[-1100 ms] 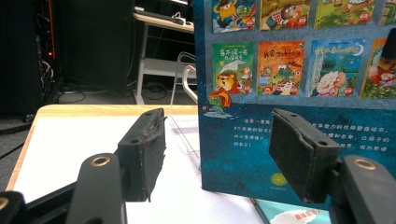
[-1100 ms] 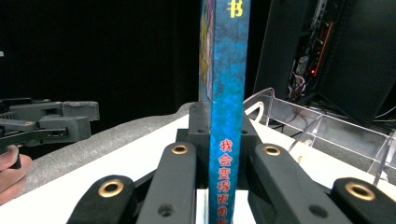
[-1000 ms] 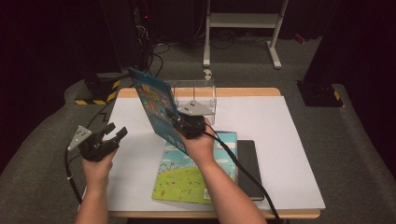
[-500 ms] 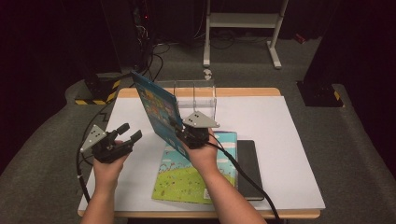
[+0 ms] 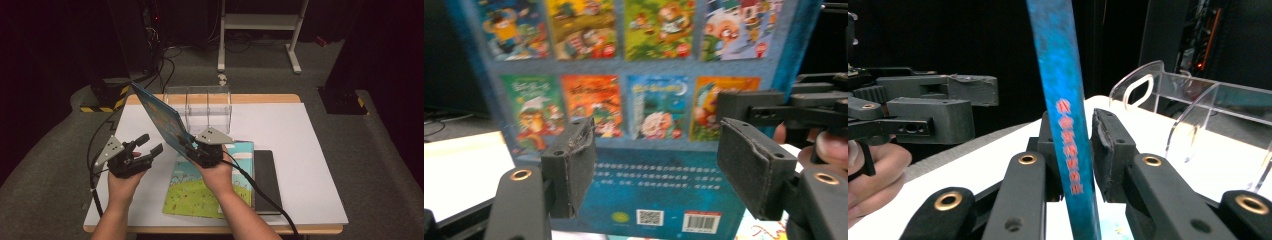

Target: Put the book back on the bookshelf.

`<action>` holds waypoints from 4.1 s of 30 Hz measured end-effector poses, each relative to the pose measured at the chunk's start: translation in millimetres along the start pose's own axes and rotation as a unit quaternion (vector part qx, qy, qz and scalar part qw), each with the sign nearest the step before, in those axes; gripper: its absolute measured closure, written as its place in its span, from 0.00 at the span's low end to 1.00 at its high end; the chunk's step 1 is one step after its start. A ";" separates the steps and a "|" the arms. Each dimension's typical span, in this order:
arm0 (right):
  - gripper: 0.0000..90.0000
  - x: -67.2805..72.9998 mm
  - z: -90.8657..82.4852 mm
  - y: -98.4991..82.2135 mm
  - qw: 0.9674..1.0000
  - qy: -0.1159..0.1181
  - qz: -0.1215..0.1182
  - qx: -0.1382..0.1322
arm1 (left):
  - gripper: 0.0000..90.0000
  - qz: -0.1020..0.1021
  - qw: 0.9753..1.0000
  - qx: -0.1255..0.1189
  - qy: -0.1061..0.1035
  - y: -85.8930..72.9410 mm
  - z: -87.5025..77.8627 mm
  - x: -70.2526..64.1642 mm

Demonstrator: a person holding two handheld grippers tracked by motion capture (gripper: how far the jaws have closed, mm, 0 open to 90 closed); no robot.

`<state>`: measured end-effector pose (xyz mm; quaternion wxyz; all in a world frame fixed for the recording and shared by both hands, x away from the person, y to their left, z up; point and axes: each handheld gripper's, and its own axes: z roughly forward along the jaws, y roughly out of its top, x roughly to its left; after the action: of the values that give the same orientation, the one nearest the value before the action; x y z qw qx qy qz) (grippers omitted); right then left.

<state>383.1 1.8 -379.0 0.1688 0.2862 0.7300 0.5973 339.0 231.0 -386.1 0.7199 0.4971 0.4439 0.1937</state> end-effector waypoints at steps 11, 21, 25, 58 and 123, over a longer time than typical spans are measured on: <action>0.77 18.0 0.8 -8.3 1.000 0.025 0.010 0.004 | 0.32 -0.010 0.998 -0.015 -0.054 8.2 -8.4 -21.5; 0.76 28.3 0.8 -13.2 1.000 0.028 -0.002 0.004 | 0.29 -0.016 0.997 -0.022 -0.068 8.6 -10.1 -33.3; 0.75 27.9 0.4 -13.1 1.000 0.029 -0.002 0.005 | 0.29 -0.013 0.998 -0.022 -0.066 7.5 -9.6 -33.9; 0.71 34.6 -9.6 -37.9 0.992 0.089 0.030 0.084 | 0.24 0.010 0.999 -0.033 0.002 10.9 -8.7 -40.9; 0.56 -129.0 -182.8 -104.3 0.986 -0.146 0.076 0.024 | 0.39 0.042 0.990 -0.005 0.135 9.7 -5.2 -63.8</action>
<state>353.5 -232.6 -450.4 0.2205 0.4287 0.6877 0.5428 302.3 192.0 -349.6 0.6471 0.4808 0.5150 0.2913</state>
